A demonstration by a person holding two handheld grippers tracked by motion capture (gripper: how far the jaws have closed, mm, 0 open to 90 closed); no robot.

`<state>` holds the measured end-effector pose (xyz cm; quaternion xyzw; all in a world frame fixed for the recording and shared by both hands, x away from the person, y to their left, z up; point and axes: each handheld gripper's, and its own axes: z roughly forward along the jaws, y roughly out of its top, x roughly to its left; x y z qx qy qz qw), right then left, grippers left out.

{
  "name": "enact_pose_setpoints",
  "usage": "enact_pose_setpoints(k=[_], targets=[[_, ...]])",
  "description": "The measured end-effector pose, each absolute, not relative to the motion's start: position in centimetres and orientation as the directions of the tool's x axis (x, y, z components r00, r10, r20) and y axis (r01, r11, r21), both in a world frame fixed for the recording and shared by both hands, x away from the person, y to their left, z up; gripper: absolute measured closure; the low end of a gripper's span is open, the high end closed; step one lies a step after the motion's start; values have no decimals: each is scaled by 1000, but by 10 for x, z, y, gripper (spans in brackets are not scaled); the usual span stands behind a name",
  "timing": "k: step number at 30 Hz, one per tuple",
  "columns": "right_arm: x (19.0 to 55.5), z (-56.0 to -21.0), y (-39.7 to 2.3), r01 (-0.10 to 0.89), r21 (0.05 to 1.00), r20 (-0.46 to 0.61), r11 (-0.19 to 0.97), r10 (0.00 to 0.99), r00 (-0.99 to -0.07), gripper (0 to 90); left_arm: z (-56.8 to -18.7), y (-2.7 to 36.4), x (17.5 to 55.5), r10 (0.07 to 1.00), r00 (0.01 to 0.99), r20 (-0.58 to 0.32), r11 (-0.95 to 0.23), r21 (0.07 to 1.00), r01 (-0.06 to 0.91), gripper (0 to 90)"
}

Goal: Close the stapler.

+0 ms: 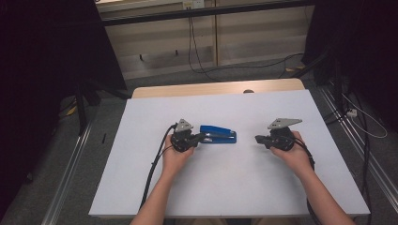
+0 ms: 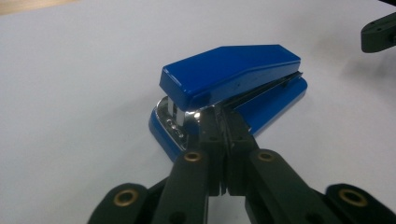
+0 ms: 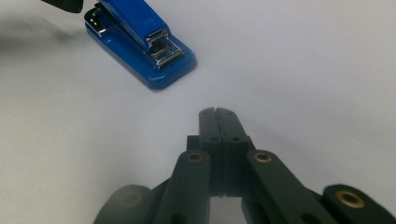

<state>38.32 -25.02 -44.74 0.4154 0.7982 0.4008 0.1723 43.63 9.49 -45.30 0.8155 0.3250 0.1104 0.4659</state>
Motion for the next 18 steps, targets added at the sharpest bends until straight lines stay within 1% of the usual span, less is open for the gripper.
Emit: enact_pose_setpoints(k=[2, 5, 7, 9, 10, 11, 13, 16, 18], targets=[[382, -447, -251, 531, 786, 72, 318, 805, -588, 852, -451, 96, 435, 634, 763, -130, -346, 834, 430, 832], [380, -446, -251, 524, 793, 69, 310, 809, -583, 773, -447, 99, 432, 633, 761, -144, -341, 831, 441, 740], [378, -445, -251, 524, 799, 80, 295, 811, -579, 689, -443, 101, 429, 637, 755, -157, -329, 830, 451, 651], [376, -443, -251, 523, 807, 96, 275, 812, -576, 598, -440, 104, 425, 635, 759, -145, -331, 837, 436, 567], [374, -443, -250, 519, 809, 96, 275, 811, -578, 543, -438, 106, 423, 634, 761, -140, -335, 837, 433, 541], [372, -442, -250, 513, 814, 92, 273, 811, -577, 510, -437, 109, 421, 636, 758, -142, -331, 838, 434, 514], [368, -441, -250, 511, 817, 96, 267, 811, -578, 476, -433, 114, 416, 641, 753, -150, -318, 841, 438, 446], [364, -439, -249, 503, 828, 99, 249, 818, -567, 377, -427, 120, 410, 641, 754, -145, -307, 852, 425, 404], [360, -438, -250, 502, 830, 101, 243, 819, -564, 355, -424, 124, 407, 637, 756, -149, -304, 853, 425, 361]])
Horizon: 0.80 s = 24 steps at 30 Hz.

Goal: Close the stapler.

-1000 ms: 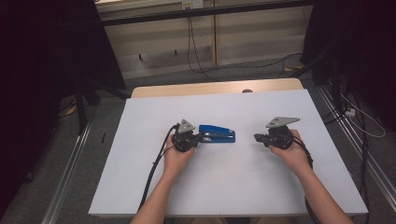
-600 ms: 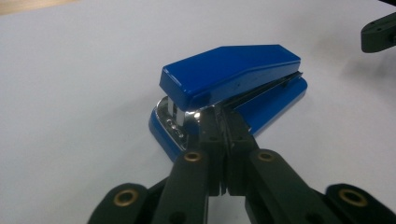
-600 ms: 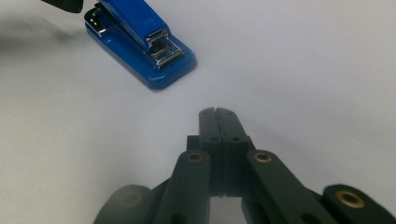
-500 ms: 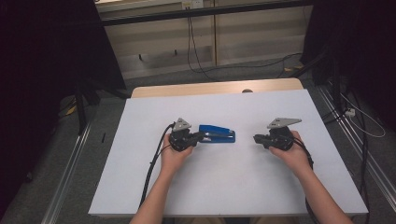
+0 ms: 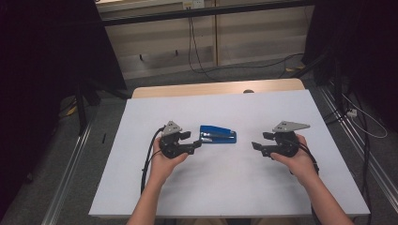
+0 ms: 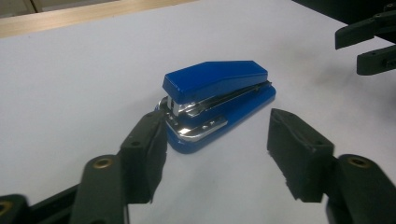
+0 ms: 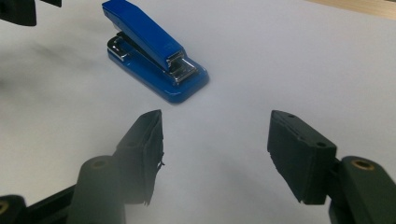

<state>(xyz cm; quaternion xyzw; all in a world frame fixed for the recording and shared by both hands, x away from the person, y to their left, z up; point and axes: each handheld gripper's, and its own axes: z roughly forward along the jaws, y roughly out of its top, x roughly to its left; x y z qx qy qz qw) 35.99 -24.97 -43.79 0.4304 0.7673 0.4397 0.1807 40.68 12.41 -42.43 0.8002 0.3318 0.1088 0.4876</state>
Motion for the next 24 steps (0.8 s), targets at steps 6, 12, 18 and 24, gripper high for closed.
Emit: enact_pose_setpoints(k=[6, 12, 18, 24], targets=[[344, -435, -249, 475, 844, 74, 251, 821, -566, 288, -422, 134, 402, 641, 751, -158, -301, 848, 436, 285], [335, -436, -251, 469, 852, 96, 231, 813, -574, 263, -420, 141, 397, 663, 738, -125, -330, 836, 438, 198], [325, -440, -256, 473, 851, 98, 230, 813, -573, 229, -421, 149, 394, 671, 726, -148, -306, 837, 454, 137], [313, -443, -265, 474, 854, 103, 215, 823, -559, 200, -420, 162, 391, 691, 703, -166, -269, 844, 464, 111]])
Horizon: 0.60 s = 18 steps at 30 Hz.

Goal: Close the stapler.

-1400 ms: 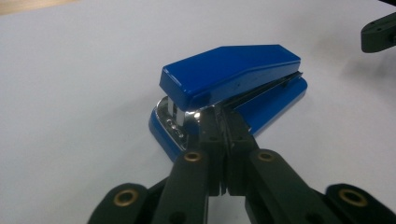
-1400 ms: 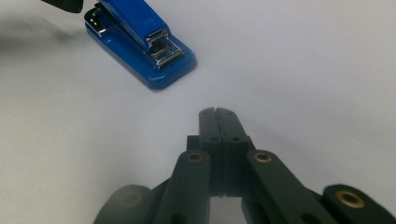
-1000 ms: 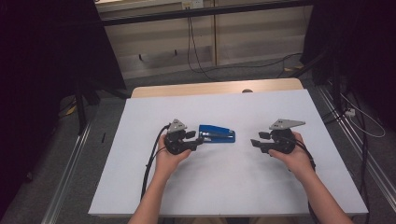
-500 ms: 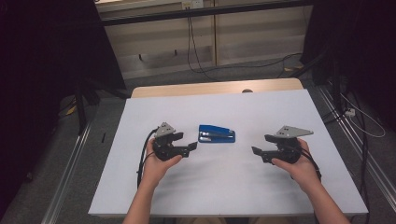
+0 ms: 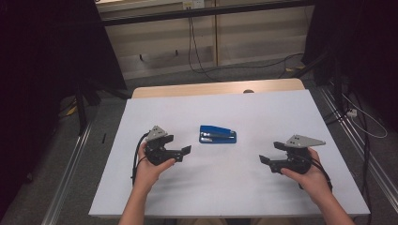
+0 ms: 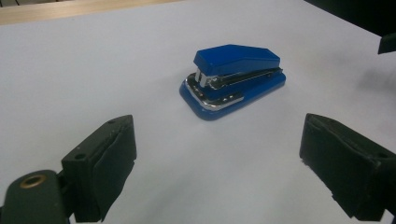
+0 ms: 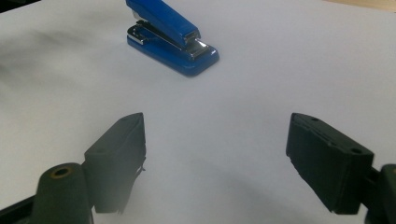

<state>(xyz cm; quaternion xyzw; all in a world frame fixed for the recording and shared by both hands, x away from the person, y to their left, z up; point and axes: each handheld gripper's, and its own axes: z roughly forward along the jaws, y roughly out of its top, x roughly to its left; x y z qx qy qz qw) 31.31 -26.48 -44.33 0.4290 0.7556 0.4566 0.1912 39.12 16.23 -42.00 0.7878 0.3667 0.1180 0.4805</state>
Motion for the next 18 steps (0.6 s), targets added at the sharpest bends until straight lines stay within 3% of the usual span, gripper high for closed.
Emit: enact_pose_setpoints(k=[18], targets=[[289, -449, -274, 479, 849, 94, 222, 829, -551, 160, -428, 189, 375, 713, 683, -157, -252, 852, 459, 60]])
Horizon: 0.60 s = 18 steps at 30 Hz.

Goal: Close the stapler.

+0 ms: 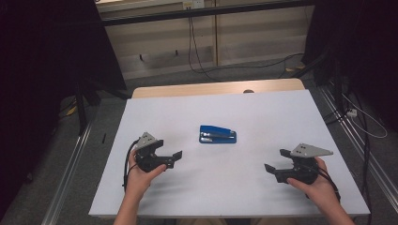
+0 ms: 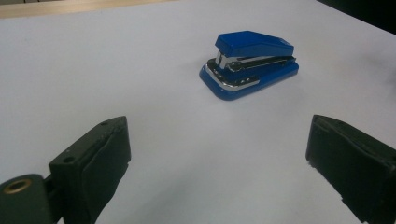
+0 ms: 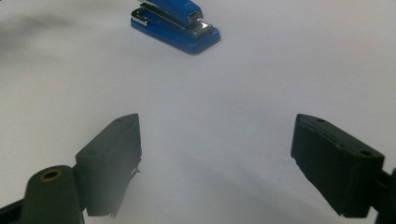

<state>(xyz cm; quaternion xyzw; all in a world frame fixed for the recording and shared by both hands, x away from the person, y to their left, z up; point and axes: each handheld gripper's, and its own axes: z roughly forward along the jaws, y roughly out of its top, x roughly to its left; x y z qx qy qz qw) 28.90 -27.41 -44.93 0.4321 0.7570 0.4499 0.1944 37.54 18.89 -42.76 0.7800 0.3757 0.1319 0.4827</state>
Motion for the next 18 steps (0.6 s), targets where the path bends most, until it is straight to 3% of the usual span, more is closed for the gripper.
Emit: enact_pose_setpoints(k=[18], targets=[[280, -449, -279, 470, 850, 71, 238, 832, -550, 146, -431, 215, 356, 695, 703, -151, -276, 847, 455, 63]])
